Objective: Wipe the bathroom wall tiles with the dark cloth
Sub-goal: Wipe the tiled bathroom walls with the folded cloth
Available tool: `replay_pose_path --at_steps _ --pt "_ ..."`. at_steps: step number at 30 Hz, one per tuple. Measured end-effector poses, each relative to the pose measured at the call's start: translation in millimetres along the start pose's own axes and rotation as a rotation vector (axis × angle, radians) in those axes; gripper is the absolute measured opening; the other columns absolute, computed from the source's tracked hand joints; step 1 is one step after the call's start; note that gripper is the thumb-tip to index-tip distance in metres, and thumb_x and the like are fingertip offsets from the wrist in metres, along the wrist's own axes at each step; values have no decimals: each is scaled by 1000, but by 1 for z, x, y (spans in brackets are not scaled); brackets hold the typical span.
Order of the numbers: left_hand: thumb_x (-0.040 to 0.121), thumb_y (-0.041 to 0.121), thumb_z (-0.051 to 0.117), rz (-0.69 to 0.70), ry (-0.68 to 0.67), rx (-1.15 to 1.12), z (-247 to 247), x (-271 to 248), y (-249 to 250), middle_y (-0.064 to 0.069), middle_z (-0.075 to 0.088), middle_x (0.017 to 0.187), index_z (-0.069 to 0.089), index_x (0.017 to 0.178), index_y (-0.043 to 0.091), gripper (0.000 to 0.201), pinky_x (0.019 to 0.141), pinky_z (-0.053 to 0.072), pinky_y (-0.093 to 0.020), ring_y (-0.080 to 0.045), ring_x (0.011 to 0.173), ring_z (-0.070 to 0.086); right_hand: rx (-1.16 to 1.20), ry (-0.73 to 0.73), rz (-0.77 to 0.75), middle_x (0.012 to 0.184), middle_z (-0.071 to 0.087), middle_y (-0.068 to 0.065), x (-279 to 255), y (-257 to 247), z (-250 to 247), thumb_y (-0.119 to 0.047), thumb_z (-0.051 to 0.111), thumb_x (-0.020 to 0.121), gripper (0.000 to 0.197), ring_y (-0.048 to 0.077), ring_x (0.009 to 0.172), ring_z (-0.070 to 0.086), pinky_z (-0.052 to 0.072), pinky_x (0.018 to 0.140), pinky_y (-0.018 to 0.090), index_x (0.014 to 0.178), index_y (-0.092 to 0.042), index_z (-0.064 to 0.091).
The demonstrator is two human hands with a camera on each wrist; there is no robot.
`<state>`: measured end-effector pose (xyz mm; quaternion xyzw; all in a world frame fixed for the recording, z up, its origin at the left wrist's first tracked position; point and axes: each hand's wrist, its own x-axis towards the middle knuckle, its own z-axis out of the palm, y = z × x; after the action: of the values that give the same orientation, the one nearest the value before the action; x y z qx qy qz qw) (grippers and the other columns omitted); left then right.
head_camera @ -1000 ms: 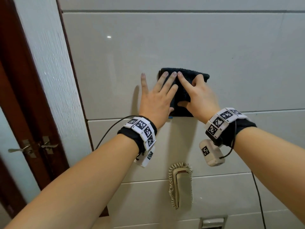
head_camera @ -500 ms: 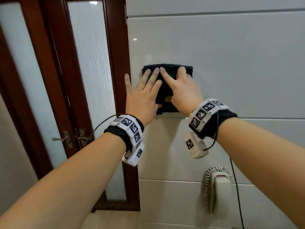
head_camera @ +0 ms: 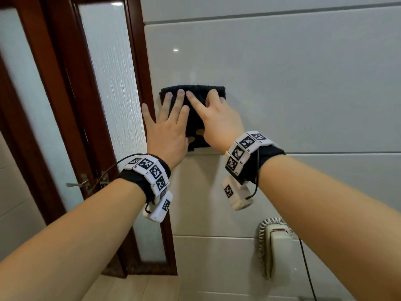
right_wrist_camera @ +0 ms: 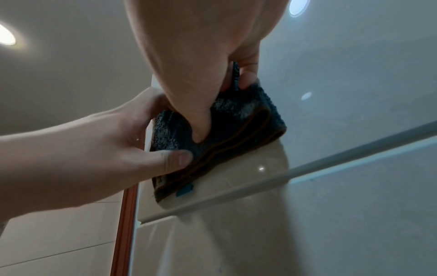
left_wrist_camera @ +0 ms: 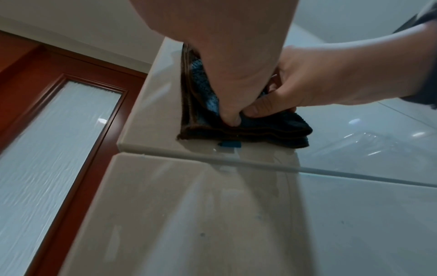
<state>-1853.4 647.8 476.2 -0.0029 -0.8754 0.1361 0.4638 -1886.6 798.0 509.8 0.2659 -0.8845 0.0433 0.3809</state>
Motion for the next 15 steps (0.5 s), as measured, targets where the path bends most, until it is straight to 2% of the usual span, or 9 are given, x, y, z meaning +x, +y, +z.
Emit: replay_pose_path --at_steps 9,15 --pt "80 48 72 41 -17 21 -11 12 53 -2 2 167 32 144 16 81 113 12 -71 -26 154 3 -22 2 18 120 36 9 -24 54 -10 -34 72 84 94 23 98 43 39 57 33 155 -34 12" --pt "75 48 76 106 27 -10 -14 28 106 -3 8 167 36 141 15 84 110 15 -74 -26 153 8 -45 -8 77 118 35 8 -49 108 -26 -35 74 83 96 23 97 44 47 60 36 155 -37 10"
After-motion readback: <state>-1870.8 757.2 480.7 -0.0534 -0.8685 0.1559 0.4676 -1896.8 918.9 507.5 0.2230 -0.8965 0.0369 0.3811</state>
